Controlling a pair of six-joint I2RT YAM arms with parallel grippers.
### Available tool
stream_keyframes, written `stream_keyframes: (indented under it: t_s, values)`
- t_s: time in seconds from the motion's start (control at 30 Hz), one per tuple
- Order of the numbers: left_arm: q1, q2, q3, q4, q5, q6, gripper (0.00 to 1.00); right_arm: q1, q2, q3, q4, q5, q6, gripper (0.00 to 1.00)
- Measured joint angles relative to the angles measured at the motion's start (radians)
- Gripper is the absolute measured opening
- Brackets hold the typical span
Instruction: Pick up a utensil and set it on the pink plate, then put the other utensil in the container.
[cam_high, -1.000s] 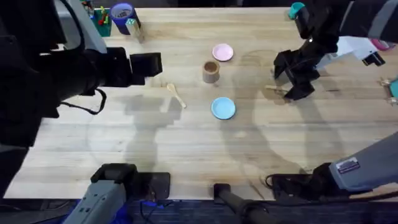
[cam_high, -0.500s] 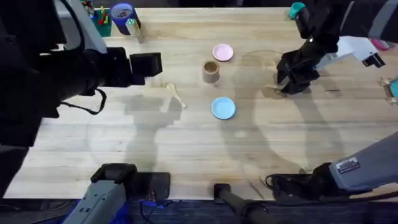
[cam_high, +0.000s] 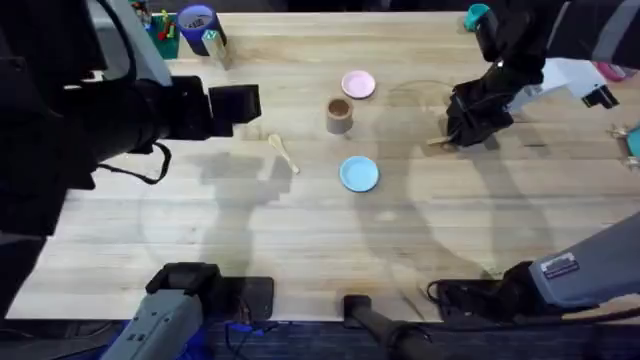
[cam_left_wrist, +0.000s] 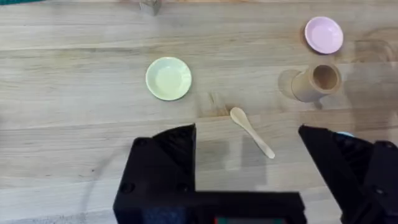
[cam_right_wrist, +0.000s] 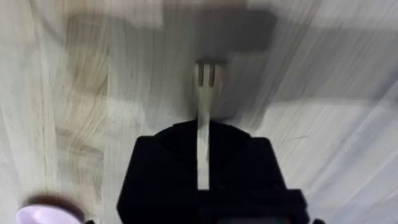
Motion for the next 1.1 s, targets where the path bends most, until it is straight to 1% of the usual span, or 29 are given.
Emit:
stream_keyframes:
  t_s: [0.03,0.07,0.23,0.3,0.43,0.67,0.8,0.87,0.97,1.1]
  values:
    - [0.0,0.0,0.0,0.0,0.0,0.0,0.992,0.0,0.0,0.0,0.002,0.0,-0.011,0.055]
    - [0.0,0.0,0.0,0.0,0.0,0.0,0.992,0.0,0.0,0.001,0.004,-0.001,-0.026,0.044]
    - [0.0,0.0,0.0,0.0,0.0,0.0,0.992,0.0,0.002,0.007,0.013,-0.002,-0.116,0.043]
    - [0.0,0.0,0.0,0.0,0.0,0.0,0.992,0.0,0.016,0.027,0.023,-0.002,-0.165,0.041]
    - [0.0,0.0,0.0,0.0,0.0,0.0,0.992,0.0,0.046,0.092,0.026,-0.002,-0.252,0.036]
    - [0.0,0.0,0.0,0.0,0.0,0.0,0.992,0.02,0.049,0.234,0.014,-0.002,-0.444,0.032]
    - [0.0,0.0,0.0,0.0,0.0,0.0,0.992,0.064,0.049,0.305,0.031,-0.002,-0.58,0.033]
    - [0.0,0.0,0.0,0.0,0.0,0.0,0.992,0.089,0.049,0.326,0.068,-0.002,-0.672,0.034]
    - [0.0,0.0,0.0,0.0,0.0,0.0,0.992,0.125,0.049,0.34,0.119,-0.002,-0.829,0.033]
    - [0.0,0.0,0.0,0.0,0.0,0.0,0.992,0.179,0.049,0.342,0.147,-0.002,-1.043,0.033]
